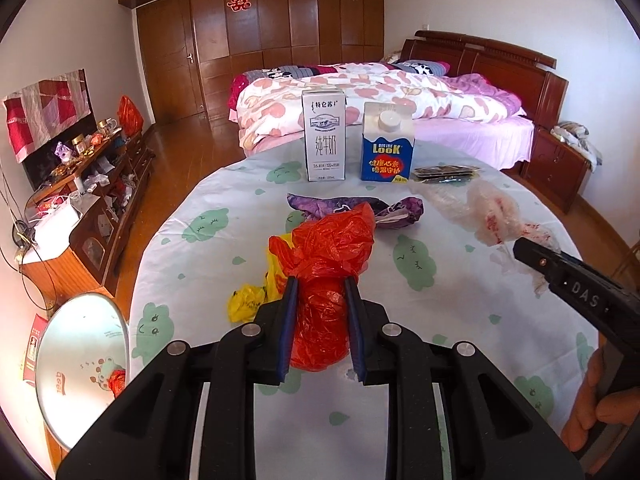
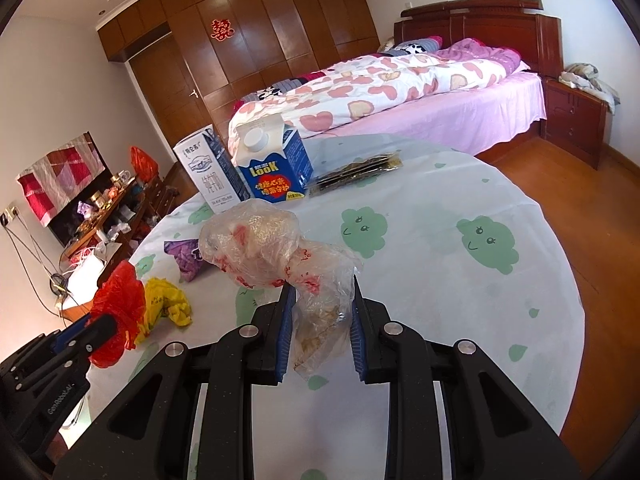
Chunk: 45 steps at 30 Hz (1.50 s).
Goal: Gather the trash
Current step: 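Carry the red bag and clear bag over the blue bin with both grippers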
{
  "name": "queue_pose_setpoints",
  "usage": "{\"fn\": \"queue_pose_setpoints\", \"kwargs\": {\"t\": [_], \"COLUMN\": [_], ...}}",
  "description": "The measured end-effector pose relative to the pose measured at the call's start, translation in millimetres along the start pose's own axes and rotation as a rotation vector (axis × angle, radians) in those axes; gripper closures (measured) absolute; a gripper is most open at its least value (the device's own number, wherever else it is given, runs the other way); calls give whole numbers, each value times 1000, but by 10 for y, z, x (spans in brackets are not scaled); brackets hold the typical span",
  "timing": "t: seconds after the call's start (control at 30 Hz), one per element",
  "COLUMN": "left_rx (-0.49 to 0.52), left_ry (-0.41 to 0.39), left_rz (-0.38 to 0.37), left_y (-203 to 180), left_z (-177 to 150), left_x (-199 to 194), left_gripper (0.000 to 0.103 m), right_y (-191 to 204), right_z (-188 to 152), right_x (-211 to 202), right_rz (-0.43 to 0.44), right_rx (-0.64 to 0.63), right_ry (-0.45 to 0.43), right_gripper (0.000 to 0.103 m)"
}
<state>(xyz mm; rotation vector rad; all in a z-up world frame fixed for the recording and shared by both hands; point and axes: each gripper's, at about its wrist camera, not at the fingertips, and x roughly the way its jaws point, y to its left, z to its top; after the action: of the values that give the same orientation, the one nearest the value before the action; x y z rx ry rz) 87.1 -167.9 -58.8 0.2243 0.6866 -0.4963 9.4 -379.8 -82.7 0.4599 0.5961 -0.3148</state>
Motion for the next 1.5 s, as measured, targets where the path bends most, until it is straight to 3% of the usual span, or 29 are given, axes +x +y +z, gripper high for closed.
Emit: {"fn": "queue_pose_setpoints", "kwargs": {"t": [1.0, 1.5], "left_rx": [-224, -272], "left_ry": [-35, -29], "left_rz": [60, 214], "left_y": [1039, 1507], "left_z": [-469, -655], "left_x": [-627, -767], "left_gripper": [80, 80], "right_y": [961, 1512], "right_z": [-364, -577], "right_x": [-257, -239], "right_rz": [98, 189], "right_rx": [-155, -244], "right_ry": [10, 49], "right_gripper": [77, 77]}}
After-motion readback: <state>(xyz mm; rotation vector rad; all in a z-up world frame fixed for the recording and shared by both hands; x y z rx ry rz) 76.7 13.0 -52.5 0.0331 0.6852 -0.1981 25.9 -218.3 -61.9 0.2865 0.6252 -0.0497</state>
